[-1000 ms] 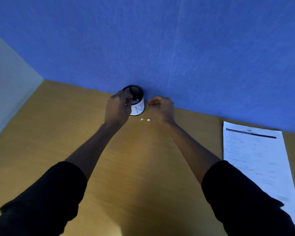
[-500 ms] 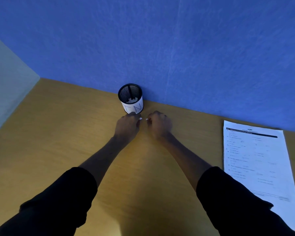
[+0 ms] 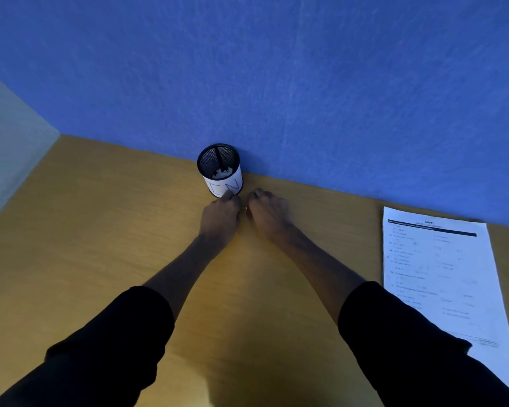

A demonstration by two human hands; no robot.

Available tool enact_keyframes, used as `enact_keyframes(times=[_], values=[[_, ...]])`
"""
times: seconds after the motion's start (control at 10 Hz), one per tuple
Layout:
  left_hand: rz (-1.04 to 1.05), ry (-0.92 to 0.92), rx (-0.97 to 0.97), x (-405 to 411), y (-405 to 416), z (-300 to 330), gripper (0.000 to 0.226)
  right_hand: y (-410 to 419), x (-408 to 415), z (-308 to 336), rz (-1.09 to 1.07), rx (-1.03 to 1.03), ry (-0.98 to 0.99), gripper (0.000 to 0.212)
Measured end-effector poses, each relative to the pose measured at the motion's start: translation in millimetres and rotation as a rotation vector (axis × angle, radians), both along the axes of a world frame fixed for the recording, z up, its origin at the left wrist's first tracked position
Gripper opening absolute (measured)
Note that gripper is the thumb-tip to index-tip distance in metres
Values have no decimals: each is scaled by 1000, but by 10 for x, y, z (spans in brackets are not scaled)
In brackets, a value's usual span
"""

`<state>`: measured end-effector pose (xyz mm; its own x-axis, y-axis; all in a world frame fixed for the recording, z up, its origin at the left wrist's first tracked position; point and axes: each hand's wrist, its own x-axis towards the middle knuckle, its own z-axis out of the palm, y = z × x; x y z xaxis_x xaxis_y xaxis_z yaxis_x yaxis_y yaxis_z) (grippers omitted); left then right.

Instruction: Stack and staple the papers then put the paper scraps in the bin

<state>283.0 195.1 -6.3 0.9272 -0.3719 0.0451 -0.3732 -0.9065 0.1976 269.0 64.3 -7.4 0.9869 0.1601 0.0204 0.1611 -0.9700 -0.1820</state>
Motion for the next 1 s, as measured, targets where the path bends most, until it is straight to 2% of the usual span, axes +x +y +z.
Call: enact_keyframes(times=[0.1, 0.2, 0.3, 0.4, 0.5, 0.7, 0.8, 1.0], values=[[-5, -67, -51, -19, 51, 32, 11, -34, 6, 24, -38, 97, 48, 24], [35, -228, -179, -11, 135, 154, 13, -60, 25, 123, -119, 350, 27, 24], [126, -355, -294, 44, 169, 360, 15, -31, 122, 320, -140, 564, -100, 18], [174, -391, -377, 93, 121, 582, 13, 21, 272, 511, -158, 627, -175, 14], [269, -367, -428, 186, 92, 742, 14, 75, 389, 626, -161, 609, -213, 10], [368, -261, -460, 352, 146, 772, 14, 158, 522, 729, -151, 509, -130, 11], [382, -221, -449, 354, 160, 782, 9, 171, 476, 795, -179, 501, -129, 16], [405, -187, -441, 215, 156, 870, 4, 103, 297, 912, -190, 545, -117, 12]])
